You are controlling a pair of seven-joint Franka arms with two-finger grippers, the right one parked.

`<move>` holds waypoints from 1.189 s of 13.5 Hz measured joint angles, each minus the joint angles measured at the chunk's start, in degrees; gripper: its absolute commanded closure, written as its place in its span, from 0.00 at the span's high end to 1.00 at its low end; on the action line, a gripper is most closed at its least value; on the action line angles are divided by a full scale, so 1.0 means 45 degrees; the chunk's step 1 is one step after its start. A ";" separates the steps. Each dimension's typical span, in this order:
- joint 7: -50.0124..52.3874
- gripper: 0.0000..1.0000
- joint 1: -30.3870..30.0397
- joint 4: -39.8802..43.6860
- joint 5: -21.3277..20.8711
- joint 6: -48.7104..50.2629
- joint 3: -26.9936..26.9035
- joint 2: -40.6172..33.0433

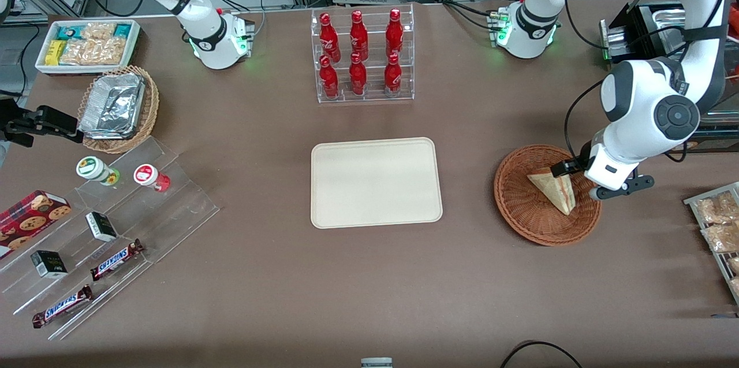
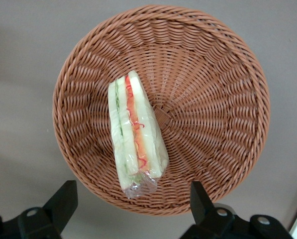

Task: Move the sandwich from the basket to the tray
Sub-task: 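Lower the left gripper and close it on the sandwich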

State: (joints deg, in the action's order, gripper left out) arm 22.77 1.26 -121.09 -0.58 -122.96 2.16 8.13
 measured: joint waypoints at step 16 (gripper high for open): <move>0.1881 1.00 0.0009 -0.1293 0.0000 -0.2283 0.0013 0.0822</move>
State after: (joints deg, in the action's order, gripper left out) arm 31.23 1.30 -126.91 -0.58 -133.24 2.22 11.83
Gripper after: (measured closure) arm 0.000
